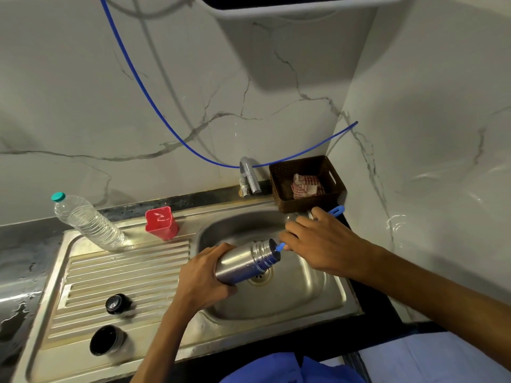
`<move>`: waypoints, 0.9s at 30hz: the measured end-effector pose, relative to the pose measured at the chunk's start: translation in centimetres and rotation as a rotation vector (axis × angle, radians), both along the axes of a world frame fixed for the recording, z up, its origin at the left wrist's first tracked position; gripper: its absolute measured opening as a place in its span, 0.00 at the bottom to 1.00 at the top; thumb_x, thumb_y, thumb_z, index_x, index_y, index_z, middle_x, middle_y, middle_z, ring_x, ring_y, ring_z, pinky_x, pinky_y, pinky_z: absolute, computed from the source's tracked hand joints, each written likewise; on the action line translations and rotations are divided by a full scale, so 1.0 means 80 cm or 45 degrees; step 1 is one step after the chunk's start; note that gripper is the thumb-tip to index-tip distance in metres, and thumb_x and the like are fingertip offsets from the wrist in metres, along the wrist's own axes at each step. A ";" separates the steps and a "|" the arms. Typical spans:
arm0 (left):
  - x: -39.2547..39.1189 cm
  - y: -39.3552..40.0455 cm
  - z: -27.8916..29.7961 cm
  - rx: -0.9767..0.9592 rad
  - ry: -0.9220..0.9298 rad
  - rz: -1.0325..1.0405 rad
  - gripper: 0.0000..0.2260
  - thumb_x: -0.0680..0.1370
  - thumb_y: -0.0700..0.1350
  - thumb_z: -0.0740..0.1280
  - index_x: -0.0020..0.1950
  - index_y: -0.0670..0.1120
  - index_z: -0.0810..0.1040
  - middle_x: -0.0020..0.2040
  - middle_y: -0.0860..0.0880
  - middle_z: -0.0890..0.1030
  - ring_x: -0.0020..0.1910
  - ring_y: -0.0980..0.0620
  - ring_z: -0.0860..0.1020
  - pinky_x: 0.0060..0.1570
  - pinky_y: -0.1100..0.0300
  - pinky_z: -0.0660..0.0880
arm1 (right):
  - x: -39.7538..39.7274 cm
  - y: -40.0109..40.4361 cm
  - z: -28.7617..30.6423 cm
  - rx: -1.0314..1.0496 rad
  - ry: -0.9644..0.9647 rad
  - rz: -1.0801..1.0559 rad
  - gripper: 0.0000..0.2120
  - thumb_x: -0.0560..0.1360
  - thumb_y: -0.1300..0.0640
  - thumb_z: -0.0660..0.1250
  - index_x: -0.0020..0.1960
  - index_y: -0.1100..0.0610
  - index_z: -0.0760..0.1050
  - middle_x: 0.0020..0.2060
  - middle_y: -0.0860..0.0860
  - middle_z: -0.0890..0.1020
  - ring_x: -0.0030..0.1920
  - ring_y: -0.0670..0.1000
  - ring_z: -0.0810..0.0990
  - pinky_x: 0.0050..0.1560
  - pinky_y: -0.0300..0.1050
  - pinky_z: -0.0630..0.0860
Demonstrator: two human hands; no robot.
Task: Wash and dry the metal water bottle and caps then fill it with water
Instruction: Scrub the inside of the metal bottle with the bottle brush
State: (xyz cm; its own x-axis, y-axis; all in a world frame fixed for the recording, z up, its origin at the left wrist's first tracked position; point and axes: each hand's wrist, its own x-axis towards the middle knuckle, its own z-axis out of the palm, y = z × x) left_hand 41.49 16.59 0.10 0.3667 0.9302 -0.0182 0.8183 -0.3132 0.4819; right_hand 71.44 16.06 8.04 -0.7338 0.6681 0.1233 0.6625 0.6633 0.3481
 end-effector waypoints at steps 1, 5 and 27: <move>0.000 0.003 0.000 -0.019 -0.008 -0.027 0.35 0.57 0.61 0.75 0.64 0.62 0.75 0.50 0.61 0.81 0.43 0.58 0.78 0.41 0.61 0.77 | 0.001 0.000 -0.002 -0.015 -0.006 0.008 0.10 0.80 0.48 0.65 0.54 0.54 0.76 0.41 0.52 0.79 0.36 0.51 0.76 0.39 0.49 0.69; 0.000 0.027 0.009 -0.059 -0.048 -0.131 0.31 0.59 0.61 0.76 0.61 0.63 0.73 0.48 0.61 0.79 0.44 0.57 0.80 0.42 0.60 0.80 | -0.008 0.005 -0.006 -0.065 0.088 -0.091 0.12 0.73 0.53 0.73 0.54 0.53 0.76 0.39 0.52 0.79 0.35 0.51 0.77 0.37 0.47 0.70; -0.056 0.025 0.095 0.230 0.166 -0.103 0.34 0.58 0.60 0.74 0.64 0.58 0.77 0.50 0.58 0.84 0.40 0.56 0.80 0.33 0.67 0.70 | -0.010 -0.003 0.039 0.153 0.300 -0.255 0.11 0.83 0.49 0.59 0.49 0.52 0.76 0.34 0.48 0.74 0.29 0.47 0.64 0.33 0.42 0.57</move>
State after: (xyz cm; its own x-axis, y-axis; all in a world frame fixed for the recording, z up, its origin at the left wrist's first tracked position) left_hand 37.03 18.60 7.71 0.4458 0.8902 0.0939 0.8386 -0.4521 0.3040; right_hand 70.63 15.82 11.17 -0.5312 0.7667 0.3605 0.8472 0.4752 0.2377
